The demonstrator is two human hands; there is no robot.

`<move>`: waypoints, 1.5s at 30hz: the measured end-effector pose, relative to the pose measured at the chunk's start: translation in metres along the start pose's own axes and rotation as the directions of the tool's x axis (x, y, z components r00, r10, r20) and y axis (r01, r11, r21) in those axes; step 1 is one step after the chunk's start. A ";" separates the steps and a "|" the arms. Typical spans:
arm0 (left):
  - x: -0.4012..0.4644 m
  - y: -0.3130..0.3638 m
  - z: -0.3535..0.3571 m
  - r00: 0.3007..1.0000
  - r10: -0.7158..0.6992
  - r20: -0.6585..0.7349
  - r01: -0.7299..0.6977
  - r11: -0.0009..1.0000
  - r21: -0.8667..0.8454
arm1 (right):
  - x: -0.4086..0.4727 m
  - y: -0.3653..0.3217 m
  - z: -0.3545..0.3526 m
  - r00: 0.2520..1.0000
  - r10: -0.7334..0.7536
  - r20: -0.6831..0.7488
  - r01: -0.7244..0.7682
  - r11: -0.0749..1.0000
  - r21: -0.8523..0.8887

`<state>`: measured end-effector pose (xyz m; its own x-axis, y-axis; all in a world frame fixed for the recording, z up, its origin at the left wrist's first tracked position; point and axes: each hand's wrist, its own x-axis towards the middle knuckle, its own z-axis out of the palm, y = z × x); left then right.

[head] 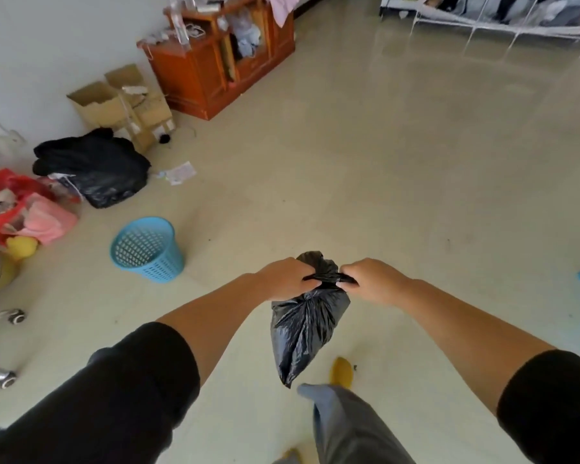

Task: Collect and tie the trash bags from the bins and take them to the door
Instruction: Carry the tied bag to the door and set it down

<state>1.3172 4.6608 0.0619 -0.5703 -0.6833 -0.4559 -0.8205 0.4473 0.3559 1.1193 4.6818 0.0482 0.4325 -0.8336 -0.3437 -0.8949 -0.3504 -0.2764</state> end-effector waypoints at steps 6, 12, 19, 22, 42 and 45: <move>0.129 -0.052 -0.079 0.999 -0.035 -0.016 0.035 0.999 -0.008 | 0.120 0.083 -0.060 1.000 -0.028 0.004 0.028 0.999 0.022; 0.239 -0.090 -0.167 0.996 -0.079 -0.041 0.076 0.995 -0.064 | 0.229 0.159 -0.140 0.996 -0.061 0.060 0.062 0.998 -0.021; 0.361 -0.146 -0.260 0.994 -0.098 -0.044 0.095 0.993 -0.067 | 0.359 0.232 -0.215 0.995 -0.072 0.069 0.076 0.995 -0.060; 0.423 -0.180 -0.303 0.995 -0.079 -0.069 0.074 0.995 -0.068 | 0.425 0.268 -0.246 0.997 -0.056 0.051 0.059 0.996 -0.068; 0.851 -0.347 -0.616 0.997 0.070 -0.020 -0.070 0.997 0.012 | 0.812 0.532 -0.473 0.997 0.070 -0.019 -0.068 0.994 0.082; 0.924 -0.356 -0.661 0.999 0.048 -0.026 -0.048 0.999 -0.017 | 0.866 0.592 -0.516 0.999 0.047 0.005 -0.047 0.997 0.055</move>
<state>1.1083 3.4886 0.0525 -0.6075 -0.6758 -0.4173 -0.7913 0.4697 0.3913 0.9076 3.5324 0.0499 0.3909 -0.8467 -0.3610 -0.9068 -0.2871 -0.3086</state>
